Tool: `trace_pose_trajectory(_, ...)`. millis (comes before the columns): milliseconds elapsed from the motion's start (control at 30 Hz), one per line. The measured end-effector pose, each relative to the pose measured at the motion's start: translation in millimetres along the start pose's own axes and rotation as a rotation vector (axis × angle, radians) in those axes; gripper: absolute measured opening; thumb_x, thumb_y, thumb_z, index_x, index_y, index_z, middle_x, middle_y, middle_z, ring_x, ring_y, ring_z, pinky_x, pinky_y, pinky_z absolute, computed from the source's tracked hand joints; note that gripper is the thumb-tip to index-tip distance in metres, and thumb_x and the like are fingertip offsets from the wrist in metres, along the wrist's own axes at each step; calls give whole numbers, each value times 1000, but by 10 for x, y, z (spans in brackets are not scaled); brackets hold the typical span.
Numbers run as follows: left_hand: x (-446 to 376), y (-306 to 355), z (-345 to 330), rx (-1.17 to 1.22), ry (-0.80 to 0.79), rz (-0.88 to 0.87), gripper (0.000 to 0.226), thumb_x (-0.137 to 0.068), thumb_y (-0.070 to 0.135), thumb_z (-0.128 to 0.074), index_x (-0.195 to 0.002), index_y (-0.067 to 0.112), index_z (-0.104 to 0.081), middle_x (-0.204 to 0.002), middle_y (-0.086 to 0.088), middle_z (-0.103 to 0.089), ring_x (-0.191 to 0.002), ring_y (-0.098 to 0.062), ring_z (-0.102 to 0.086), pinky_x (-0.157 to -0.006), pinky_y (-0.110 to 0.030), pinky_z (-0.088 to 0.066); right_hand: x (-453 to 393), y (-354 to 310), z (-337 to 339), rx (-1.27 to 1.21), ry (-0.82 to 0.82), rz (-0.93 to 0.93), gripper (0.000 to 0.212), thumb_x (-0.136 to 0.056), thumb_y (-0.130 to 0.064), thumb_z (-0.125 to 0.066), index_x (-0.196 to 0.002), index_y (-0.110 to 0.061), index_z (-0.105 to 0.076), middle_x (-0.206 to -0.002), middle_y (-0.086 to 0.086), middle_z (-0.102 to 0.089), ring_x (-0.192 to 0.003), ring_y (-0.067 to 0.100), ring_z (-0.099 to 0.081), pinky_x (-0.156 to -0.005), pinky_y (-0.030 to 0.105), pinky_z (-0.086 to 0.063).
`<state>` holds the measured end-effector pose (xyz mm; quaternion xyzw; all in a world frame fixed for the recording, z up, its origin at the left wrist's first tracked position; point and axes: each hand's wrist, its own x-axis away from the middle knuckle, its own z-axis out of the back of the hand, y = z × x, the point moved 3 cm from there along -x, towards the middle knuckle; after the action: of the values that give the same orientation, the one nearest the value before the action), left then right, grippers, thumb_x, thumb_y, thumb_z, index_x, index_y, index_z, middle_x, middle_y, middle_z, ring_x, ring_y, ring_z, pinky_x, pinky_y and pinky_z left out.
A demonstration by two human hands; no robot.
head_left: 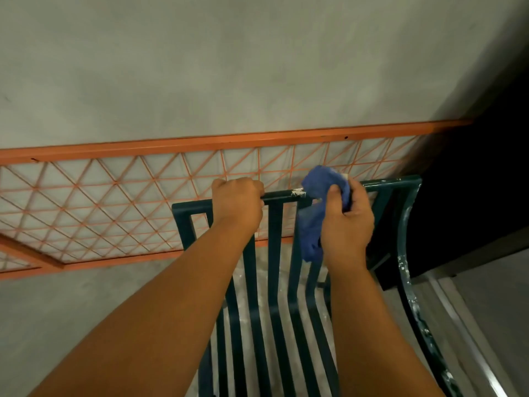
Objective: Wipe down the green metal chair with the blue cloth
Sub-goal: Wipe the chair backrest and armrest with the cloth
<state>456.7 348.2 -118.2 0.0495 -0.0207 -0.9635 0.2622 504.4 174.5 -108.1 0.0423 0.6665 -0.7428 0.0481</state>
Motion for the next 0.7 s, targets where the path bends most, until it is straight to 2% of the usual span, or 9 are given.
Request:
trace_pose_trajectory(67, -10, 21, 15, -5, -32, 22, 18, -91, 17, -60, -105, 25, -67, -96, 2, -66, -88, -20, -62, -81, -32, -38, -80, -32, -82, 236, 14, 214, 23, -95, -22, -54, -117, -23, -62, -100, -19, -55, -103, 13, -51, -87, 5, -37)
trace_pose_trajectory(100, -18, 28, 23, 5, -55, 37, 19, -91, 17, -60, -107, 23, -67, -99, -1, -66, -89, -20, -62, -78, -32, -43, -118, -8, -157, 347, -17, 321, 26, -95, -20, -54, -120, -21, -61, -107, -18, -57, -108, 14, -46, -91, 2, -29)
trace_pose_trajectory(133, -26, 34, 35, 14, -80, 51, 19, -92, 18, -60, -109, 21, -67, -101, -2, -66, -90, -21, -62, -75, -32, -47, -151, 60, -253, 444, -86, 402, 29, -95, -17, -54, -122, -18, -61, -117, -11, -61, -116, 18, -44, -98, 4, -22)
trace_pose_trajectory(200, -44, 40, 53, 9, -116, 77, 20, -92, 19, -60, -110, 21, -66, -103, -3, -66, -92, -21, -62, -72, -32, -50, -150, 254, -441, 619, -294, 455, 33, -96, -15, -51, -128, -17, -58, -136, 1, -55, -135, 26, -35, -114, 24, -12)
trace_pose_trajectory(267, -54, 37, 58, -1, -128, 96, 20, -92, 19, -60, -110, 21, -66, -104, -3, -66, -93, -22, -63, -71, -31, -49, -117, 444, -501, 772, -439, 507, 36, -98, -18, -48, -133, -22, -54, -146, 1, -45, -143, 25, -24, -118, 41, -4)
trace_pose_trajectory(367, -69, 50, 55, -13, -142, 95, 22, -92, 17, -60, -113, 21, -66, -108, -3, -66, -96, -23, -63, -71, -31, -47, -178, 488, -388, 836, -512, 583, 37, -100, -25, -44, -136, -31, -49, -150, -5, -38, -145, 18, -18, -118, 42, 1)
trace_pose_trajectory(533, -72, 71, 39, -57, -144, 99, 23, -91, 14, -59, -112, 21, -64, -104, -2, -64, -91, -21, -62, -64, -30, -44, -190, 361, -613, 939, -483, 403, 35, -102, -30, -34, -133, -31, -51, -151, -3, -36, -145, 24, -12, -115, 51, 8)
trace_pose_trajectory(600, -69, 68, 35, -61, -134, 103, 22, -91, 14, -60, -111, 22, -64, -102, -2, -64, -89, -20, -62, -63, -30, -44, -106, 365, -656, 911, -509, 465, 35, -101, -26, -36, -133, -28, -51, -149, -1, -39, -145, 26, -15, -114, 52, 8)
trace_pose_trajectory(700, -66, 64, 28, -49, -130, 97, 22, -91, 16, -60, -112, 22, -64, -105, -3, -64, -93, -22, -62, -66, -30, -44, -134, 464, -445, 861, -586, 639, 38, -100, -24, -42, -137, -30, -48, -150, -2, -38, -145, 23, -18, -117, 50, 1)
